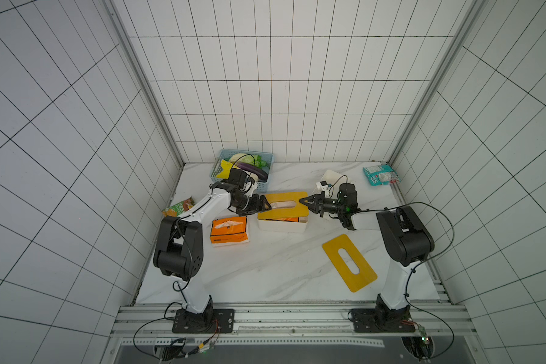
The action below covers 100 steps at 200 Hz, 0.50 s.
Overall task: Put the tissue paper into the tissue box
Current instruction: Close the box lid on the tissue box.
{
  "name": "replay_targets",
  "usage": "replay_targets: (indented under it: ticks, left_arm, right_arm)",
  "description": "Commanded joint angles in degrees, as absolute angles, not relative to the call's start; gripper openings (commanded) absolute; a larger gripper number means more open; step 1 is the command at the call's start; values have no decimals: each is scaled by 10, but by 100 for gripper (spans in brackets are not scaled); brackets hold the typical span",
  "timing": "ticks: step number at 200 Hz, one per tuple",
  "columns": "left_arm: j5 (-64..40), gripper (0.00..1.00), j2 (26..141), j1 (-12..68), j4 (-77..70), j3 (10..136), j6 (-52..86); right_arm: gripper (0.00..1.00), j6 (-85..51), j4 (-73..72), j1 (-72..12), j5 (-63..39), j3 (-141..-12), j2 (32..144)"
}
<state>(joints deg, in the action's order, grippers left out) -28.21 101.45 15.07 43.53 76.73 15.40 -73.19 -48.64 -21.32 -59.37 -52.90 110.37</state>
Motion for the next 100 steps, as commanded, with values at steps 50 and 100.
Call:
replay_targets:
  ticks: [50, 100]
  left_arm:
    - [-289, 83, 1018, 151, 421, 781, 149]
    - [-288, 83, 1017, 151, 420, 780, 149]
  right_arm:
    - [0, -742, -509, -203, -604, -511, 1115]
    - [0, -743, -512, -197, -603, -508, 1116]
